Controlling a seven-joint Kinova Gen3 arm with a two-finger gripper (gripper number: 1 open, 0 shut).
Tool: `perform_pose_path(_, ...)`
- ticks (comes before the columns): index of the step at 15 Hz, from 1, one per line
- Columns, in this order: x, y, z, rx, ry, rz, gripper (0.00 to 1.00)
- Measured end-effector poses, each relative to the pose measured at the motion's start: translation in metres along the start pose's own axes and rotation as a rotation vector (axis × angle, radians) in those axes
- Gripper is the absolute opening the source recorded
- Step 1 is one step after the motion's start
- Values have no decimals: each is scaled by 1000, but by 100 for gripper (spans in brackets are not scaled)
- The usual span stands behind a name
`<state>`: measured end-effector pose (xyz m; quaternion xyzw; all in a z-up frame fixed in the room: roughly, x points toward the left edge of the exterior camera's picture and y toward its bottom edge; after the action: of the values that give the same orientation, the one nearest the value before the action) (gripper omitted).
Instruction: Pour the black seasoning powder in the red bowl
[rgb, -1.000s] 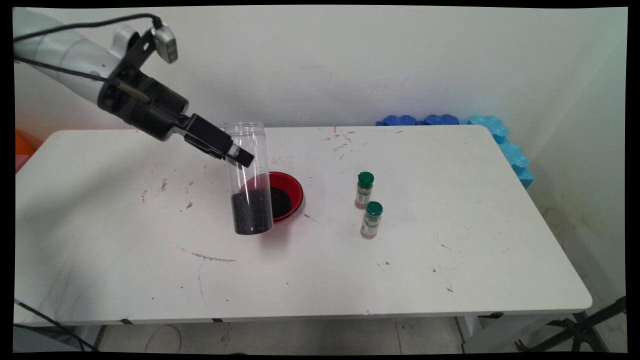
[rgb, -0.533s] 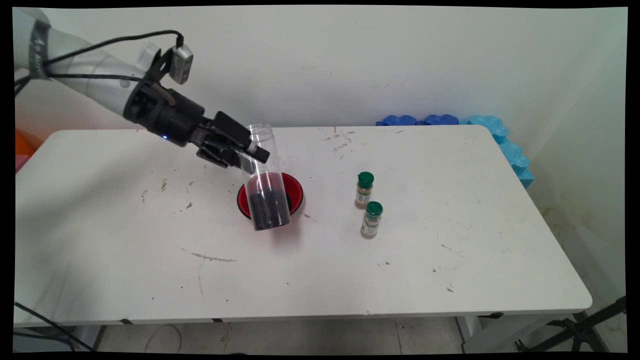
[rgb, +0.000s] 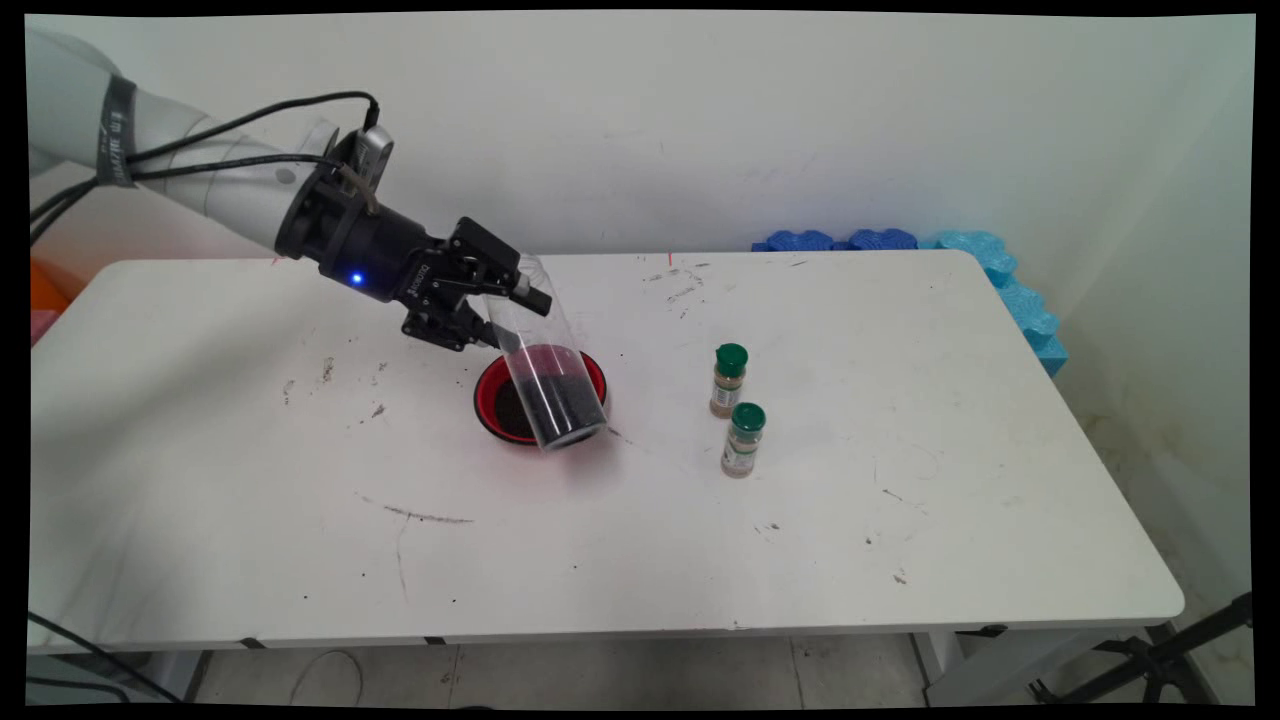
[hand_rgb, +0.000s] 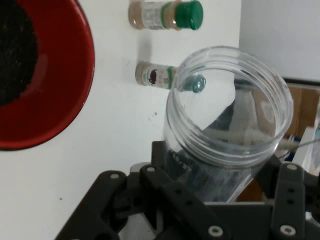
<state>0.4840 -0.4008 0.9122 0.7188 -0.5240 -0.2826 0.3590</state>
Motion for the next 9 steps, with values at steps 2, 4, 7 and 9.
perform_pose_path(2,0,-3,1,-2,6,-59,0)
perform_pose_path(4,0,-6,2,-8,9,-134,0)
perform_pose_path(7,-2,-10,2,-21,7,-240,0)
perform_pose_path(9,-4,-12,2,-29,6,-301,0)
